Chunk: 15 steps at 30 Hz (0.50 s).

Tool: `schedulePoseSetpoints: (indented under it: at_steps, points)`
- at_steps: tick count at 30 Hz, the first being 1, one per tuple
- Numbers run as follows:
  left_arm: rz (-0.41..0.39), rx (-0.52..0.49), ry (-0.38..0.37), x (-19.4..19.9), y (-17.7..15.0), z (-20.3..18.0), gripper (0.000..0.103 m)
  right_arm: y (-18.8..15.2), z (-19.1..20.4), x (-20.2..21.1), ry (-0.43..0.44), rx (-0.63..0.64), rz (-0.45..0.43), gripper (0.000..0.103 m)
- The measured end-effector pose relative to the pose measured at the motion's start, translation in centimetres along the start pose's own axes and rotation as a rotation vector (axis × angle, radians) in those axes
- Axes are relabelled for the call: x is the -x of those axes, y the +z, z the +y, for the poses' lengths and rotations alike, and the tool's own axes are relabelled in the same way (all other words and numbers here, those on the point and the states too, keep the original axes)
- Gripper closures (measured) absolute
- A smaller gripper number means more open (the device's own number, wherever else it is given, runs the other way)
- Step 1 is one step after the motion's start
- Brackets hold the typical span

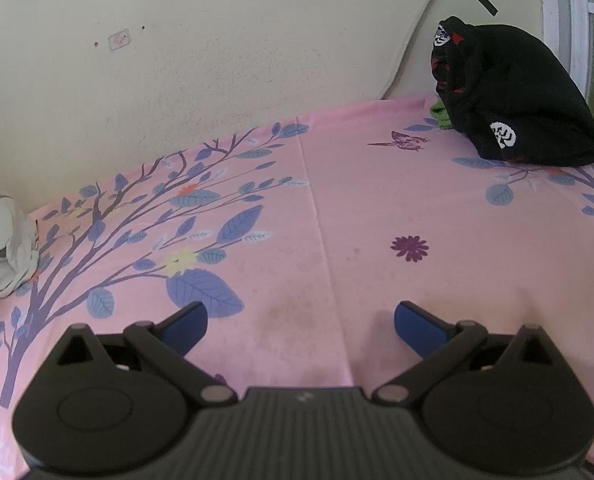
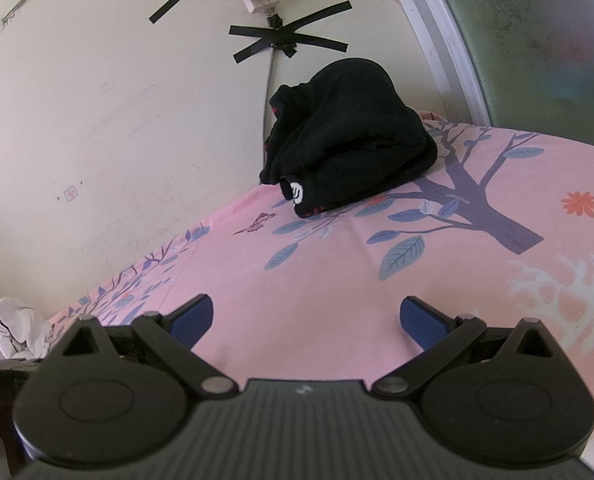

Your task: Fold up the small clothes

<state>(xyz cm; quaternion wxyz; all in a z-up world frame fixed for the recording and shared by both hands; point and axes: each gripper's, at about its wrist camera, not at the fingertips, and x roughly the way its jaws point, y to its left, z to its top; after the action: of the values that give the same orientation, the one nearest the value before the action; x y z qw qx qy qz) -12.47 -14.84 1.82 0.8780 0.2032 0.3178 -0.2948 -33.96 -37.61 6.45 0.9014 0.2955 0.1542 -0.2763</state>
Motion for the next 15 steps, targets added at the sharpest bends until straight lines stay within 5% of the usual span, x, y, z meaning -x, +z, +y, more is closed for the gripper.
schedulePoseSetpoints:
  at_steps: [15]
  points:
    - [-0.003,0.004,-0.025,0.14,0.0,0.16,0.0,0.04,-0.01,0.03,0.001,0.0,-0.003,0.006]
